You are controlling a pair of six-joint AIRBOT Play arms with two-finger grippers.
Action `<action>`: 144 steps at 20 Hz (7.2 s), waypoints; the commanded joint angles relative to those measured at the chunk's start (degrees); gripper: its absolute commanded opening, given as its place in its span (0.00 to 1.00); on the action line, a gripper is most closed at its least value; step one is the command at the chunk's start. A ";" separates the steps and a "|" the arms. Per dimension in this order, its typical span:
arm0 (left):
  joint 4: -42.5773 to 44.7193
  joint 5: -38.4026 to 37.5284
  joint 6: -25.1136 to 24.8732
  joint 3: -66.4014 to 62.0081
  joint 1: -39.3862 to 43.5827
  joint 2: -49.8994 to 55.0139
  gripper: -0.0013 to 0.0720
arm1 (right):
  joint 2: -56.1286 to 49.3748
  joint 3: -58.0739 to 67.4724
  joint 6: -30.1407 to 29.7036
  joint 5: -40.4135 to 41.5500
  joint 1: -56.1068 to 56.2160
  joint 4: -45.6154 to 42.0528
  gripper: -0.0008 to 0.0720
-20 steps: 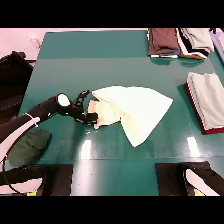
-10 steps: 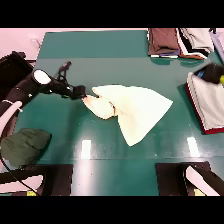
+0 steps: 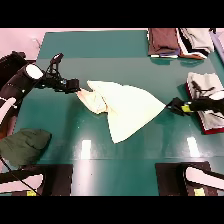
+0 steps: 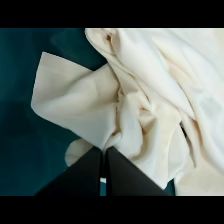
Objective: Fold the shirts.
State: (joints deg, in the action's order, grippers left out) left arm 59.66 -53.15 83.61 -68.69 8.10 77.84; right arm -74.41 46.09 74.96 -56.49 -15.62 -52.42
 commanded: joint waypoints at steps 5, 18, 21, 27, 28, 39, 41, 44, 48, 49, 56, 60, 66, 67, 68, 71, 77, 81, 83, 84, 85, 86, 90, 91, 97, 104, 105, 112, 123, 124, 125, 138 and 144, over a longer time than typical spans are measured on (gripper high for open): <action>0.42 -0.76 -0.09 -0.13 -0.11 -0.11 0.05 | -10.99 10.86 0.15 3.80 8.61 -0.20 0.07; 16.31 -0.42 -0.11 -34.77 -2.78 -28.35 0.05 | 24.17 47.36 -5.14 -5.79 -1.18 -0.17 0.03; 16.50 -0.44 -0.09 -39.63 -2.78 -33.00 0.05 | 28.02 54.01 -4.90 -10.19 -5.86 -0.15 0.03; 14.75 1.29 -0.07 -46.12 -2.78 -33.86 0.05 | 26.23 66.86 -2.36 -15.93 -14.27 -0.04 0.03; 14.75 0.90 -0.07 -45.90 -2.78 -33.31 0.05 | 24.61 68.89 -1.29 -16.70 -14.14 -0.04 0.03; 16.90 -21.77 0.48 -45.88 -2.78 8.57 0.05 | -7.76 69.53 8.52 -31.15 9.97 -24.28 0.03; 16.92 -23.34 2.03 -45.88 -2.80 16.35 0.05 | -12.90 65.16 8.50 -27.54 12.17 -24.09 0.03; 16.83 -25.62 3.82 -45.88 -4.39 20.44 0.85 | -18.23 62.05 8.55 -24.98 12.79 -23.58 0.31; 16.92 -30.67 3.98 -45.62 -10.49 15.76 0.85 | -18.53 61.83 6.21 -26.77 8.83 -15.32 0.49; 16.92 -31.56 3.96 -44.02 -12.09 13.55 0.85 | -17.31 60.74 5.14 -28.17 7.04 -11.04 0.49; 16.98 -23.50 3.04 2.60 -16.06 -12.81 0.85 | 0.52 35.63 1.86 -26.51 3.02 -3.82 0.49; 16.13 -19.12 3.34 25.40 -16.06 -19.04 0.85 | 7.43 26.58 1.88 -22.10 3.15 -3.45 0.49; 6.95 -11.26 1.38 35.23 -16.04 -18.91 0.85 | 11.21 23.34 1.88 -21.49 3.13 -3.04 0.49; 6.84 -11.13 1.40 35.78 -16.04 -18.91 0.85 | 11.43 23.34 1.88 -21.53 3.08 -3.04 0.49; 6.43 -11.15 1.38 36.15 -15.69 -18.91 0.85 | 11.45 23.34 1.90 -21.73 3.10 -2.97 0.49; 5.88 -10.54 1.38 36.96 -11.10 -18.91 0.85 | 11.43 23.34 1.88 -22.51 3.08 -3.02 0.49; 6.01 -12.44 0.83 30.64 -9.38 -18.97 0.05 | 15.82 12.81 2.27 -26.62 -5.11 -9.68 0.48; 5.38 -12.87 -0.13 24.63 -9.38 -18.97 0.05 | 21.77 -6.29 3.50 -29.35 -12.76 -20.72 0.72; 5.33 -12.63 -0.13 23.87 -9.38 -18.97 0.05 | 22.27 -14.34 3.67 -29.07 -14.56 -18.84 0.71; 5.33 -12.68 -0.13 23.87 -9.38 -18.95 0.05 | 21.86 -17.46 3.67 -28.09 -14.45 -16.98 0.70; 5.33 -12.68 -0.13 23.87 -9.38 -18.95 0.05 | 21.09 -19.69 3.67 -26.93 -13.77 -15.19 0.70; 5.35 -12.70 -0.15 23.87 -9.38 -18.95 0.05 | 19.98 -21.38 3.67 -24.92 -12.41 -13.46 0.67; 5.42 -13.29 -0.17 23.87 -9.38 -18.95 0.05 | 13.77 -20.65 6.23 -20.11 -3.19 -11.87 0.61; 5.42 -13.57 -0.17 23.87 -9.38 -18.95 0.05 | 12.35 -19.82 6.25 -19.30 -0.70 -11.85 0.56; 5.44 -15.65 -1.11 18.12 -9.38 -23.04 0.05 | 14.16 -7.41 6.21 -18.93 10.51 -12.09 0.03; 6.03 -15.56 1.92 -18.27 -9.38 -38.14 0.05 | 30.99 30.08 6.21 -17.94 6.45 -12.15 0.03; 6.05 -15.52 1.95 -24.06 -9.38 -38.16 0.05 | 32.28 34.95 6.21 -17.55 4.68 -12.13 0.03; 7.45 -7.13 2.10 -44.81 -9.38 -38.07 0.04 | 32.26 60.39 6.23 -23.17 -7.06 -11.69 0.03; 8.48 -27.65 2.89 -33.33 -9.38 -7.91 0.05 | 4.83 61.86 8.24 -35.71 2.47 -17.29 0.03; 8.52 -27.19 2.84 -30.93 -9.38 -4.59 0.05 | 1.88 58.51 8.81 -35.69 4.11 -19.32 0.03; 8.50 -25.94 2.82 -28.83 -9.38 -1.62 0.05 | -0.96 54.77 8.81 -35.28 5.31 -19.87 0.03; 7.13 -13.31 -0.09 -22.99 -9.27 14.16 0.05 | -19.47 52.63 8.04 -22.58 6.01 -21.42 0.03; 6.80 -12.70 -0.74 -10.47 -9.27 14.16 0.05 | -16.33 38.86 8.50 -18.40 6.38 -22.43 0.06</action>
State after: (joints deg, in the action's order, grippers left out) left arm 66.52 -65.95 83.26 -83.79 -1.17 91.90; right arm -91.37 89.58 83.05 -76.71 -9.54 -75.16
